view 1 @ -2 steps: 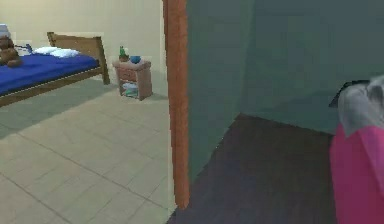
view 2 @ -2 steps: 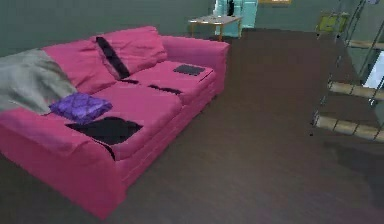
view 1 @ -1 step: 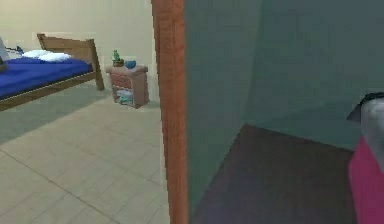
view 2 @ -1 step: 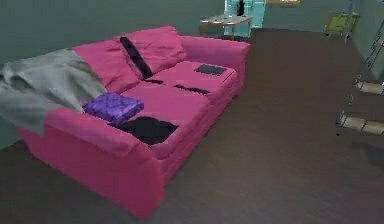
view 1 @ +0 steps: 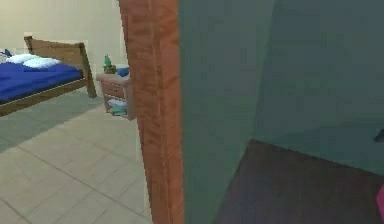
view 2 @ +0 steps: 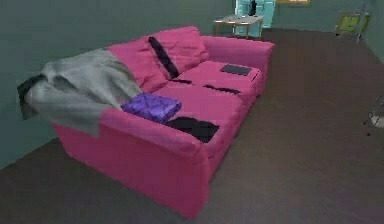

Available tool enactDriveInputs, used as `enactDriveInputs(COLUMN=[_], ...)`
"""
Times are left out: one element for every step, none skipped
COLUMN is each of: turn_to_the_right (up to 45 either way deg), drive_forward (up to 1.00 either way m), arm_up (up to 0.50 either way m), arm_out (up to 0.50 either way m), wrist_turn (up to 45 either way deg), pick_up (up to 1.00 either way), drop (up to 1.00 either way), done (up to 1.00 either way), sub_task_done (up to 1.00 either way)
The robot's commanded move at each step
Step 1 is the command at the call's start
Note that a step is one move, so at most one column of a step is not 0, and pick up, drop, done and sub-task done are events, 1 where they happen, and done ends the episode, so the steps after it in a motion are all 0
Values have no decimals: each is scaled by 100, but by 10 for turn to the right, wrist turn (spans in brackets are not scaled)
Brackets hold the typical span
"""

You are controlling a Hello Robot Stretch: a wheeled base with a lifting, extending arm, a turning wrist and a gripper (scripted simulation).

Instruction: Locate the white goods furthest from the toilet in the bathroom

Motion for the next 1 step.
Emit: enactDriveInputs(turn_to_the_right=[-450], drive_forward=[0], arm_up=[0], arm_out=[0], wrist_turn=[0], pick_up=[0], drop=[0], done=[0], sub_task_done=[0])
